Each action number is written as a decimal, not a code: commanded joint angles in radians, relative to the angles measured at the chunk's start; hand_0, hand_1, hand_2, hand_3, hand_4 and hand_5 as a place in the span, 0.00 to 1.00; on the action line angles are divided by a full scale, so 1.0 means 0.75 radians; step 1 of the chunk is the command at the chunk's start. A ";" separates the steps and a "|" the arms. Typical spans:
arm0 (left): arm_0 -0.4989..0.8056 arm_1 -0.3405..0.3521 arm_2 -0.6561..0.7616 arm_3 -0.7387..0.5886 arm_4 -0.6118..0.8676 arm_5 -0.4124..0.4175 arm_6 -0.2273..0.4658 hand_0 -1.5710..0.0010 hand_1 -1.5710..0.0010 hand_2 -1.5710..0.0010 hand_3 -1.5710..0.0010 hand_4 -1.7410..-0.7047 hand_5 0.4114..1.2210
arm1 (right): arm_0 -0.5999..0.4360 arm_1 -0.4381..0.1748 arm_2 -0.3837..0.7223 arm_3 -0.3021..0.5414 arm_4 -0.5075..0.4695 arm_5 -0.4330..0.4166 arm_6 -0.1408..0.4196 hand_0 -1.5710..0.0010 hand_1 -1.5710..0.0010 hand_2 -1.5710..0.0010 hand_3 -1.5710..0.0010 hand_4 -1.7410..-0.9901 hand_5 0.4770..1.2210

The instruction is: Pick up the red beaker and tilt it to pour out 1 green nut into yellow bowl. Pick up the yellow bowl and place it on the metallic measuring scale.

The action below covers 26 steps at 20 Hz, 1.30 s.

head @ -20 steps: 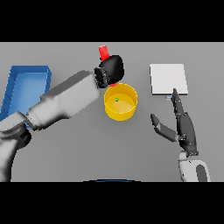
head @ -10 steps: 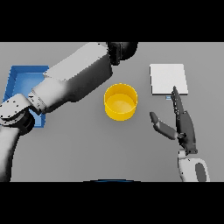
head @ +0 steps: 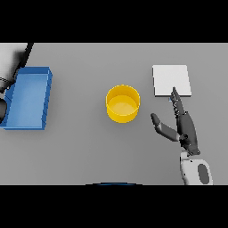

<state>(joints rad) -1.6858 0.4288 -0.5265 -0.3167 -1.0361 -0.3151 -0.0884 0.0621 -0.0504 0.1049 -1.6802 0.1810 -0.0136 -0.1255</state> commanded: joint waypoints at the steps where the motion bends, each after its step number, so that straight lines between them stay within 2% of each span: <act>1: 0.013 0.036 0.106 0.044 0.097 -0.002 0.027 0.00 0.00 0.00 0.04 0.01 1.00 | 0.008 0.004 0.008 -0.004 -0.002 0.006 -0.007 1.00 1.00 1.00 1.00 0.83 0.14; 4: 0.099 0.159 0.348 0.122 0.336 0.048 0.053 0.00 0.00 0.00 0.02 0.00 1.00 | -0.007 -0.011 0.002 0.010 0.006 0.003 -0.021 1.00 1.00 1.00 1.00 0.83 0.16; 6: 0.203 0.195 0.447 0.146 0.450 0.129 0.108 0.00 0.00 0.00 0.01 0.00 1.00 | -0.012 -0.028 0.006 0.007 0.024 0.002 -0.002 1.00 1.00 1.00 1.00 0.82 0.17; 9: 0.374 0.219 0.516 0.138 0.552 0.268 0.277 0.00 0.00 0.00 0.01 0.00 1.00 | -0.010 -0.047 0.006 0.017 0.021 0.021 -0.026 1.00 1.00 1.00 1.00 0.80 0.20; 10: 0.430 0.221 0.560 0.123 0.610 0.320 0.283 0.00 0.00 0.00 0.01 0.00 1.00 | -0.014 -0.056 0.001 0.016 0.011 0.032 -0.016 1.00 1.00 1.00 1.00 0.80 0.20; 13: 0.566 0.222 0.665 0.059 0.752 0.412 0.419 0.00 0.00 0.00 0.00 0.00 1.00 | -0.006 -0.040 0.019 0.008 0.014 0.034 -0.014 1.00 1.00 1.00 1.00 0.80 0.23; 14: 0.618 0.227 0.690 0.024 0.790 0.429 0.455 0.00 0.00 0.00 0.00 0.00 1.00 | -0.002 -0.043 0.019 -0.003 0.019 0.030 -0.020 1.00 1.00 1.00 1.00 0.81 0.24; 17: 0.853 0.208 0.725 -0.157 0.895 0.474 0.466 0.00 0.00 0.00 0.00 0.00 1.00 | -0.016 -0.039 0.014 0.028 0.005 0.038 -0.025 1.00 1.00 1.00 1.00 0.81 0.26; 21: 1.205 0.155 0.728 -0.533 1.012 0.541 0.563 0.00 0.00 0.00 0.00 0.00 1.00 | 0.013 -0.056 0.020 0.011 0.029 0.032 -0.059 1.00 1.00 1.00 1.00 0.77 0.27; 23: 1.305 0.137 0.722 -0.679 1.041 0.559 0.635 0.00 0.00 0.00 0.00 0.00 0.91 | 0.011 -0.051 0.024 0.011 0.024 0.039 -0.047 1.00 1.00 1.00 1.00 0.76 0.27; 26: 1.427 0.113 0.712 -0.831 1.066 0.590 0.732 0.00 0.00 0.00 0.00 0.00 0.71 | 0.006 -0.052 0.013 0.020 0.016 0.035 -0.044 1.00 1.00 1.00 1.00 0.77 0.26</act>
<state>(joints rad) -0.6147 0.5134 0.0075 -0.9396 -0.2363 0.1266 0.4582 0.0667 -0.0891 0.1150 -1.6650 0.1929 0.0129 -0.1598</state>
